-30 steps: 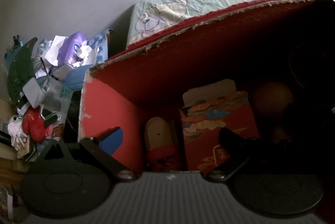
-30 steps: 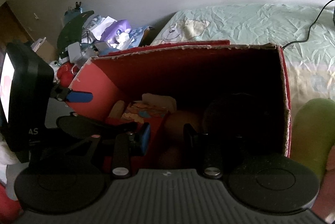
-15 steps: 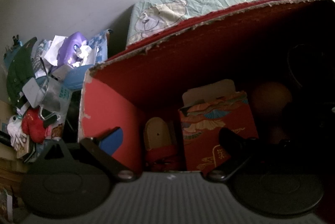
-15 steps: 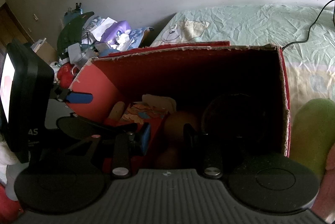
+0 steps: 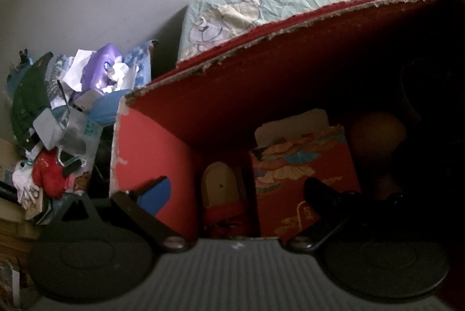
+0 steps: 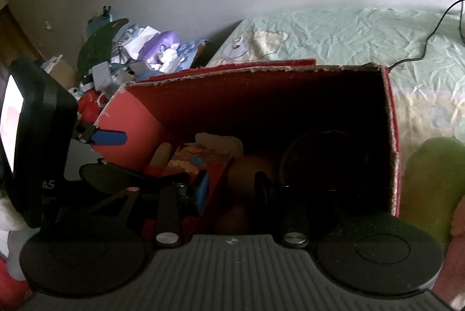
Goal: Organize objects
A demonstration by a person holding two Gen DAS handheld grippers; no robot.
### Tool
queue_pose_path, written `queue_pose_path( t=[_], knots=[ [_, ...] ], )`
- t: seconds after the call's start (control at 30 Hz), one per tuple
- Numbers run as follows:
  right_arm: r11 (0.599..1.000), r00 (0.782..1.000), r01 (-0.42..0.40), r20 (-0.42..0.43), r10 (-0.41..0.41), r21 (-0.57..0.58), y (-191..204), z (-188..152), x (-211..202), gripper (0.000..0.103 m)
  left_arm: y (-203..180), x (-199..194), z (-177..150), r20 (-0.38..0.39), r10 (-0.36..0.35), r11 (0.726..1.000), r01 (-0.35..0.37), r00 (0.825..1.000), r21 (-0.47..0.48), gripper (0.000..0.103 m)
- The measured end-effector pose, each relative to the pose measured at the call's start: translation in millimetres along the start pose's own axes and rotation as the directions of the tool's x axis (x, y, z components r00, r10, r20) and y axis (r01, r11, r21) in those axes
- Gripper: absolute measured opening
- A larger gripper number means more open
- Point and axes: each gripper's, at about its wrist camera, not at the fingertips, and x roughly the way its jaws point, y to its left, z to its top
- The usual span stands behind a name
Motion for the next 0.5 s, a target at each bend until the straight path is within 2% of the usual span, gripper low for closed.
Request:
queue_pose_path(
  t=[0.1,0.23,0.4,0.5],
  knots=[
    [0.999,0.999,0.037,0.019,-0.037,-0.017,5.0,-1.4,-3.8,0.044,2.0,-2.4,-0.5,0.013,-0.003,1.0,0.003,1.0,-0.012,0.099],
    [0.996,0.996,0.086,0.039,-0.085,-0.032,10.6,-3.0,-11.8,0.044,4.0,-5.6,-0.5,0.018,0.022,0.999,-0.021,1.0,-0.038,0.098],
    [0.993,0.991,0.118,0.066,-0.119,0.008,12.8,-4.5,-29.0,0.046,6.1,-19.8,-1.4,0.04,0.043,0.997,-0.041,0.998,-0.059,0.098],
    [0.991,0.986,0.129,0.104,-0.133,0.04,13.6,-6.8,-43.5,0.054,9.3,-32.1,-3.1,0.059,0.034,0.996,-0.029,0.998,-0.081,0.098]
  ],
)
